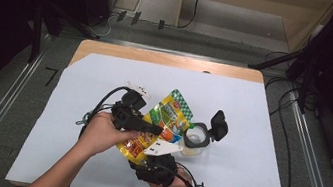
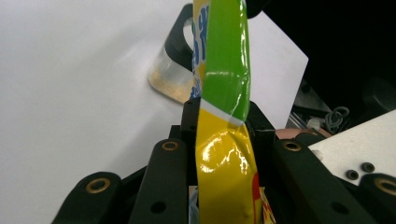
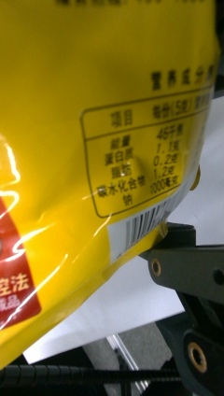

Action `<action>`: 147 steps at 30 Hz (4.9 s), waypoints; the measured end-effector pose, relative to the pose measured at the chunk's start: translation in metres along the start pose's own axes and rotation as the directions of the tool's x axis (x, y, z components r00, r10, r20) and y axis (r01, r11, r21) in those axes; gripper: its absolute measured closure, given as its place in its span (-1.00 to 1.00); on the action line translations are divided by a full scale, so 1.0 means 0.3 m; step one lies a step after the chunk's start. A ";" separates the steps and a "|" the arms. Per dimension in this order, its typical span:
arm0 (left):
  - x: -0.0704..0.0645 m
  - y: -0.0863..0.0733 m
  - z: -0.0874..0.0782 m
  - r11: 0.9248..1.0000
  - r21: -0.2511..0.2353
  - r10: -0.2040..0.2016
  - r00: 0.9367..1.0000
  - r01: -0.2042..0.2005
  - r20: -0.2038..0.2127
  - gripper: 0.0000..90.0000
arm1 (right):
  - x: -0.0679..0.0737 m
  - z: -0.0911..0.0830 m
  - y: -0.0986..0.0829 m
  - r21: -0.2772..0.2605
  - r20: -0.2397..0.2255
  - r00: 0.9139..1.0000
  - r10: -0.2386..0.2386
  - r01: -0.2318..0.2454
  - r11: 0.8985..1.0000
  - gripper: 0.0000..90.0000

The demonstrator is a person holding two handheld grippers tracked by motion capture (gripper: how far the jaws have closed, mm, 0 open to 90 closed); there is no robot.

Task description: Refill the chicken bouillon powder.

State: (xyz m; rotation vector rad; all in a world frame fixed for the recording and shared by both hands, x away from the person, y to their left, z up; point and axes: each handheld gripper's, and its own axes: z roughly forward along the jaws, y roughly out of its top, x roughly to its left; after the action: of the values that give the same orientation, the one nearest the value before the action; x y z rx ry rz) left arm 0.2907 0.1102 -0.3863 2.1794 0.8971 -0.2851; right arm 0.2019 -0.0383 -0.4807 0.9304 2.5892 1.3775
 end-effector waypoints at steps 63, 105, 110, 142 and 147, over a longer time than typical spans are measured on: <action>-0.031 0.135 0.077 0.987 0.121 -0.115 0.992 0.108 0.058 0.56 | 0.005 -0.080 0.016 -0.094 -0.063 0.991 0.119 -0.124 0.988 0.33; -0.048 0.152 0.059 0.988 0.084 -0.135 0.991 0.132 0.025 0.63 | -0.021 -0.093 0.037 -0.072 -0.089 0.983 0.161 -0.168 0.983 0.42; -0.058 0.151 0.054 0.991 0.066 -0.116 0.993 0.114 0.032 0.52 | -0.029 -0.101 0.038 -0.079 -0.115 0.972 0.203 -0.213 0.974 0.43; -0.037 0.142 0.037 0.980 0.105 -0.172 0.985 0.168 0.023 0.50 | -0.012 -0.100 0.051 -0.088 -0.137 0.966 0.218 -0.231 0.969 0.40; -0.046 0.148 0.044 0.986 0.061 -0.156 0.988 0.155 0.005 0.58 | -0.024 -0.094 0.057 -0.081 -0.170 0.958 0.233 -0.249 0.965 0.33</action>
State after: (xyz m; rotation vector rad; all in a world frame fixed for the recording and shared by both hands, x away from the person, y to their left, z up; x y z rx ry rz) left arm 0.3117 0.0728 -0.3645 2.1646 1.0675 -0.4034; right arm 0.2069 -0.0557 -0.4522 1.2000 2.5535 1.6932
